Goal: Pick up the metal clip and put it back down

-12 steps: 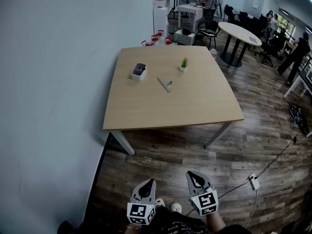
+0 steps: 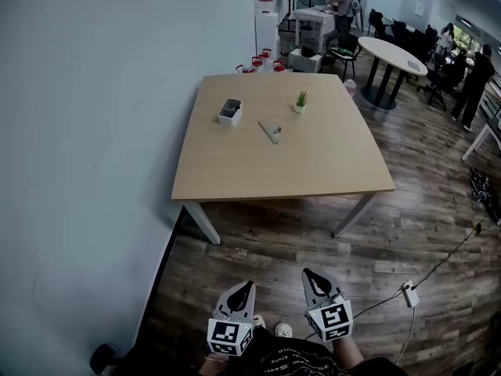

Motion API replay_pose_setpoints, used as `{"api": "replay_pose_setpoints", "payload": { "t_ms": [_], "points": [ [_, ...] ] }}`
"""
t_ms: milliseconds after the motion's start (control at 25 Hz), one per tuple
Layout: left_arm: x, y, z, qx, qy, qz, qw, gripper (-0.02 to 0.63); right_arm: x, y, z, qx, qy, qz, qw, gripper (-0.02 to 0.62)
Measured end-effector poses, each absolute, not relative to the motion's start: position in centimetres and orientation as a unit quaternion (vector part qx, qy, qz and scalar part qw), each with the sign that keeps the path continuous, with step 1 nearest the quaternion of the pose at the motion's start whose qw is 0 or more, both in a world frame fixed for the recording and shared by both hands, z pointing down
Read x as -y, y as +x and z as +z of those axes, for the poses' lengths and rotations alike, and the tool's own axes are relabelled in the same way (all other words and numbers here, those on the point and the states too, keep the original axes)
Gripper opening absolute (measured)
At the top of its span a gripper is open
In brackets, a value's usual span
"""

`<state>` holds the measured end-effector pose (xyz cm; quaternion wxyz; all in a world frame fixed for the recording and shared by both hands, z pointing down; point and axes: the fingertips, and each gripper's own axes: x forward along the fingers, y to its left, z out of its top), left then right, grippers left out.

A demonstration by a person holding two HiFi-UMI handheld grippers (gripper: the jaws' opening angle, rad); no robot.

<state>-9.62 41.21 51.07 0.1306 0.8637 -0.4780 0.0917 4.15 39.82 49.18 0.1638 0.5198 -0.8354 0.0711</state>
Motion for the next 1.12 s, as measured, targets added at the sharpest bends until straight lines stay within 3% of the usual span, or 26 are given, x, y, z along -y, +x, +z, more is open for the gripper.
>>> {"api": "replay_pose_setpoints", "payload": {
  "t_ms": [160,200,240,320,360,440,1120],
  "points": [
    [-40.9,-9.8,50.9,0.481,0.862,0.082,0.135,0.011,-39.3,5.0,49.3,0.827,0.534,0.088,0.152,0.017],
    [-40.8,-9.9,50.9,0.480,0.863,0.078,0.137,0.014,-39.2,5.0,49.3,0.828,0.533,0.093,0.151,0.043],
    [-40.7,-10.0,50.8,0.477,0.864,0.074,0.140,0.045,-39.1,5.0,49.3,0.829,0.530,0.098,0.149,0.108],
    [-40.7,-9.9,50.7,0.467,0.870,0.071,0.142,0.187,-39.0,5.0,49.5,0.830,0.528,0.108,0.145,0.226],
    [-40.6,-10.0,50.8,0.463,0.872,0.072,0.141,0.230,-38.9,5.1,49.6,0.829,0.529,0.112,0.145,0.261],
    [-40.2,-10.2,51.2,0.456,0.876,0.079,0.138,0.256,-38.7,5.0,49.8,0.826,0.532,0.117,0.146,0.288],
    [-34.7,-12.4,54.0,0.425,0.885,0.094,0.164,0.273,-33.5,2.9,52.5,0.811,0.548,0.137,0.149,0.299]
  ]
}}
